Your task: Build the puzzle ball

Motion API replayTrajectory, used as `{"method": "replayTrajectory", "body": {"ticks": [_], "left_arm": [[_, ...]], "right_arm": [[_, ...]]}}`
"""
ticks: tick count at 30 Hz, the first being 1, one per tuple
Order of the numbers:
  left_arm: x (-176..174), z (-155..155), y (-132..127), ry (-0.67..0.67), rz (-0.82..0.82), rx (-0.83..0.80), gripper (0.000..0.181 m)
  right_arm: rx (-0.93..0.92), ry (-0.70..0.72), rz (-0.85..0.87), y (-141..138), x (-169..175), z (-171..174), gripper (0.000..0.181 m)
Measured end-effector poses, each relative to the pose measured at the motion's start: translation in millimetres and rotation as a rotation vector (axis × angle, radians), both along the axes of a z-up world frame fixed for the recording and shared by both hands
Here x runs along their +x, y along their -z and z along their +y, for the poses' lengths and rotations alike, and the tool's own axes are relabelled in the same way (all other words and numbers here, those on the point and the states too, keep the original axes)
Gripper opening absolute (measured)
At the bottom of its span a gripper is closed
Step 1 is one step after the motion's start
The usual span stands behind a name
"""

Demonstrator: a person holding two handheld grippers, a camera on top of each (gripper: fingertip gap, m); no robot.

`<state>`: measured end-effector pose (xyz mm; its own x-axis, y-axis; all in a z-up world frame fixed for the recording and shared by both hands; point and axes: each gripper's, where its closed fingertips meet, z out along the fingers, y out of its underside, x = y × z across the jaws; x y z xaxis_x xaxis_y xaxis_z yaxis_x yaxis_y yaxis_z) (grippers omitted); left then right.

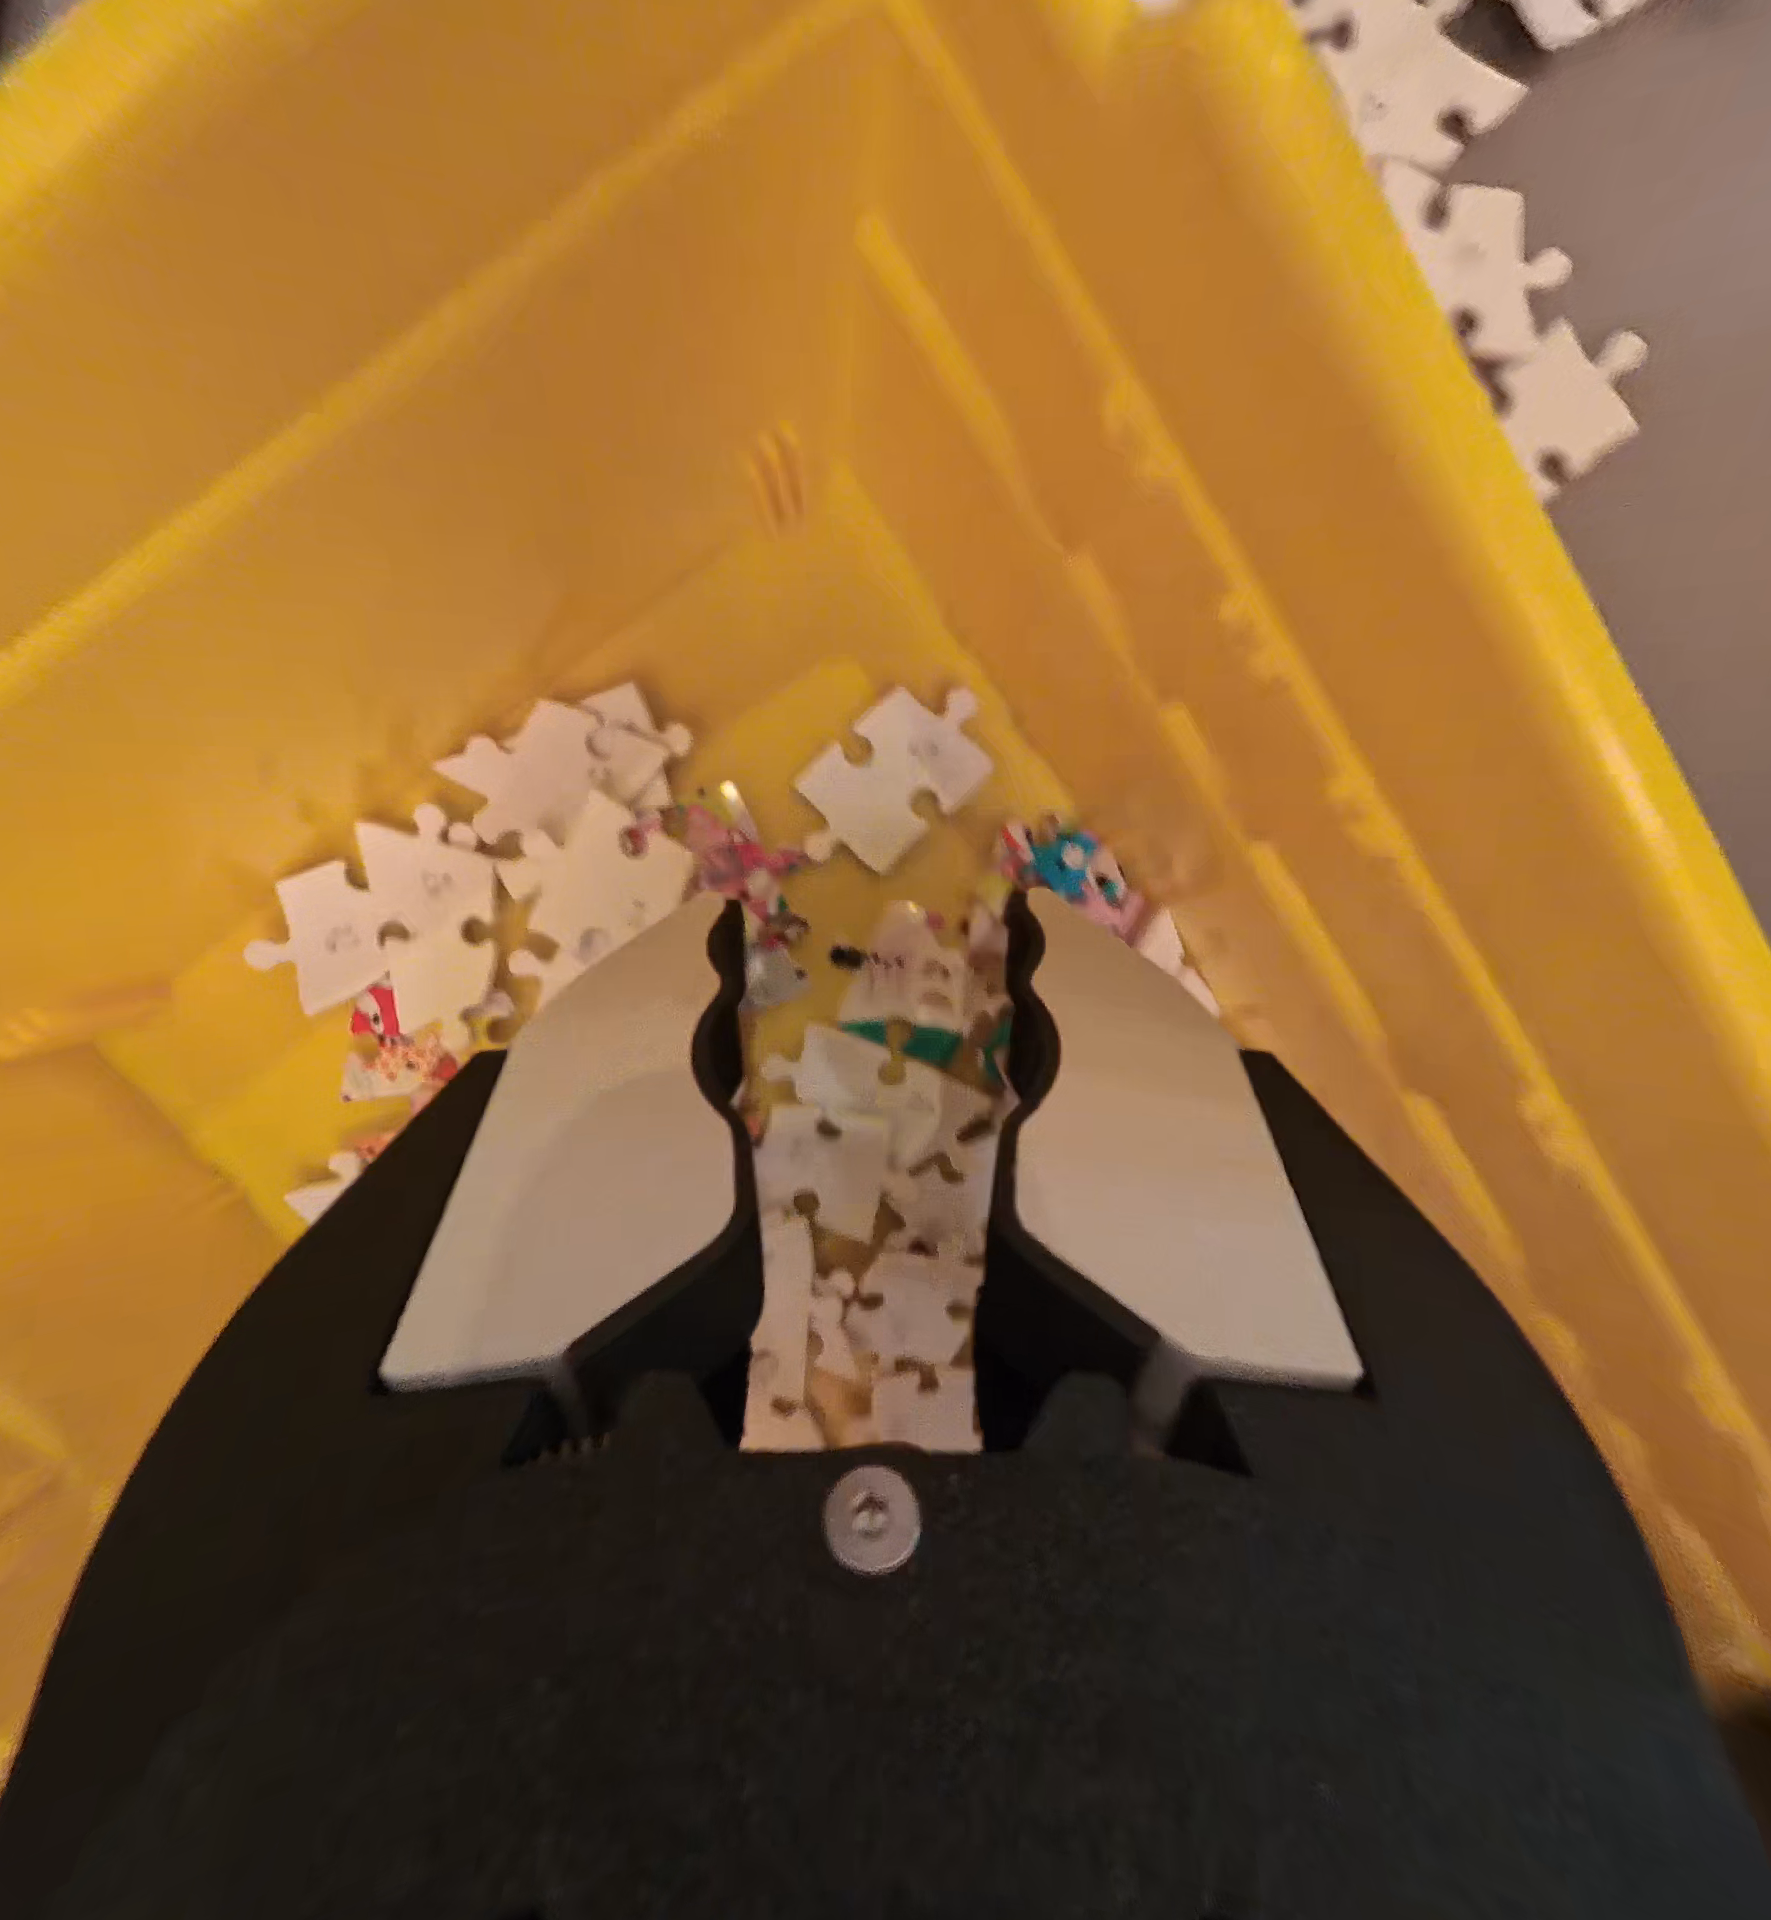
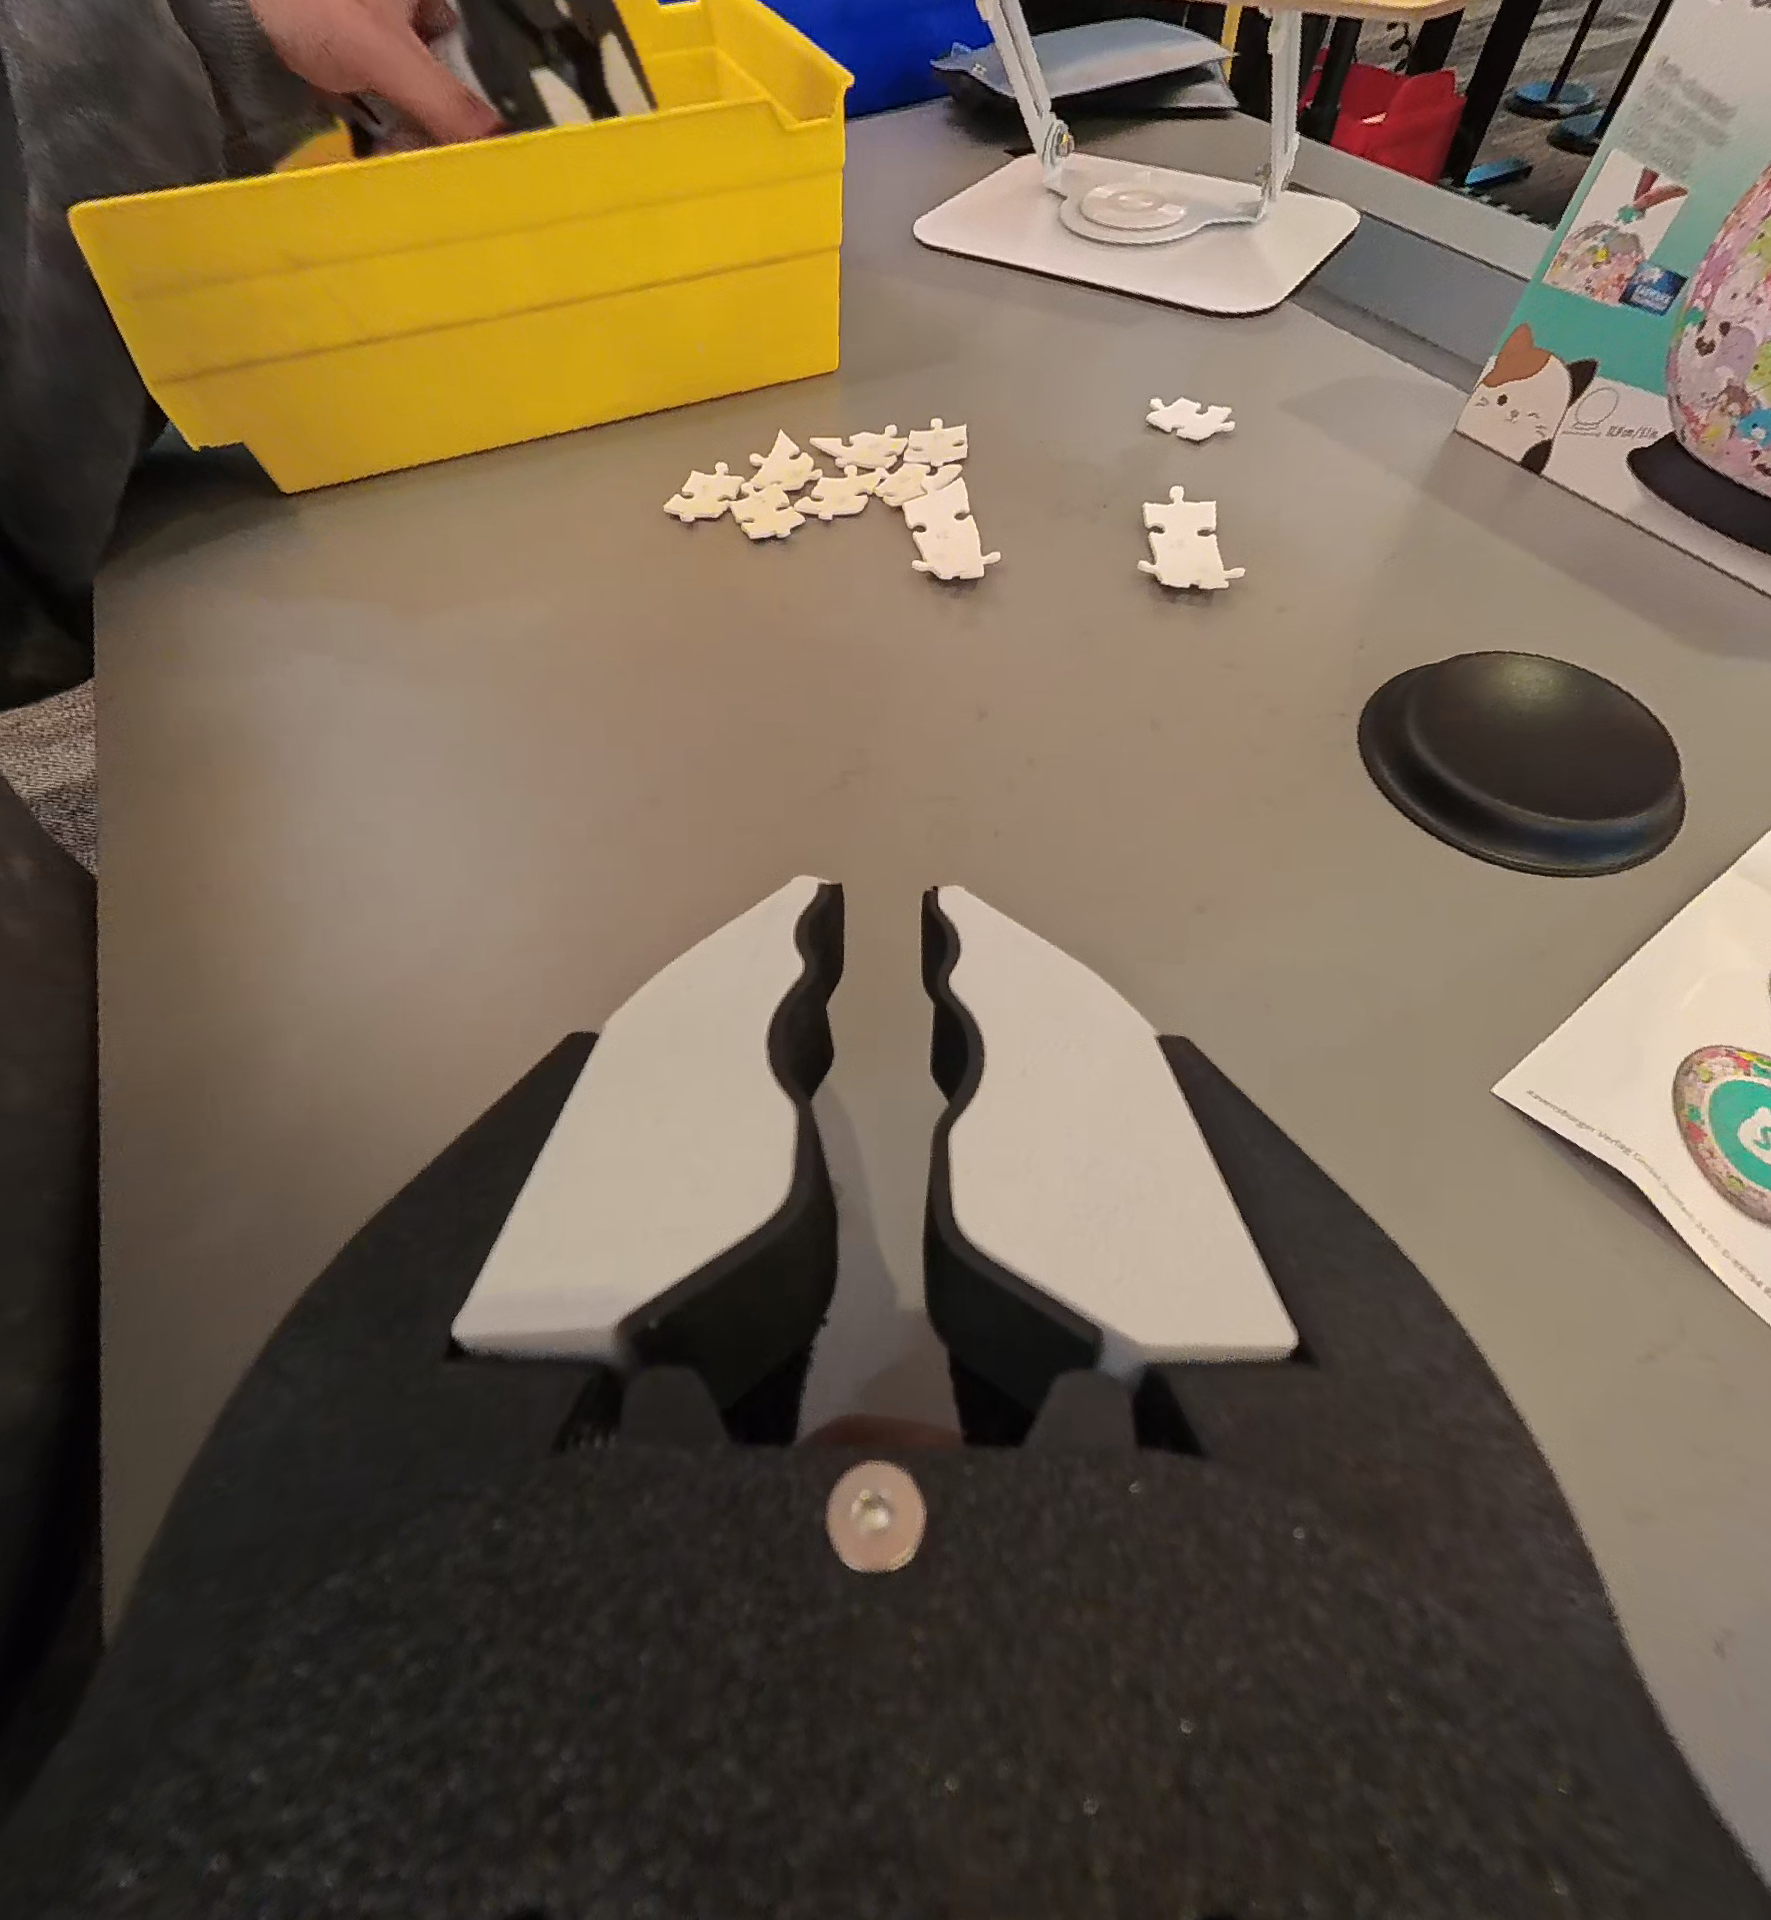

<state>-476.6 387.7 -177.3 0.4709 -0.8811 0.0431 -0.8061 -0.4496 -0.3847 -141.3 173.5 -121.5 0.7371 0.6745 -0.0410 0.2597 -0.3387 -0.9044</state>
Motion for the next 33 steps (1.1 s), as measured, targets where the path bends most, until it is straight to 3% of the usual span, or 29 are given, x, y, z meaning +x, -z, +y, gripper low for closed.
{"method": "replayTrajectory", "body": {"ticks": [6, 10, 16, 22, 25, 27, 30, 33], "left_arm": [[-10, -19, 7, 0.147, -0.006, 0.035, 0.051], [-11, -16, 13, 0.128, 0.025, 0.004, 0.04], [-12, -12, 15, 0.111, 0.076, 0.014, 0.036], [-19, -6, 7, 0.038, 0.01, 0.011, 0.033], [-18, -6, -30, -0.057, -0.214, 0.009, 0.033], [-12, -15, -69, -0.114, -0.443, -0.015, 0.033], [5, -46, -139, -0.13, -0.874, -0.128, 0.033], [21, -88, -189, -0.087, -1.15, -0.228, 0.033]], "right_arm": [[-0.01, -0.002, -0.007, 4, -1, 1, 0.014], [-0.012, 0.001, -0.011, 5, 0, 2, 0.014], [-0.018, 0.004, -0.005, 6, 2, 3, 0.014], [-0.011, 0.003, -0.012, 4, 3, 2, 0.014], [0.007, 0.009, -0.008, -3, 4, 1, 0.014], [0.022, 0.011, -0.005, -8, 3, 1, 0.014], [0.041, -0.008, -0.011, -14, -6, 2, 0.014], [0.064, -0.065, 0.006, -22, -26, -4, 0.014]]}}
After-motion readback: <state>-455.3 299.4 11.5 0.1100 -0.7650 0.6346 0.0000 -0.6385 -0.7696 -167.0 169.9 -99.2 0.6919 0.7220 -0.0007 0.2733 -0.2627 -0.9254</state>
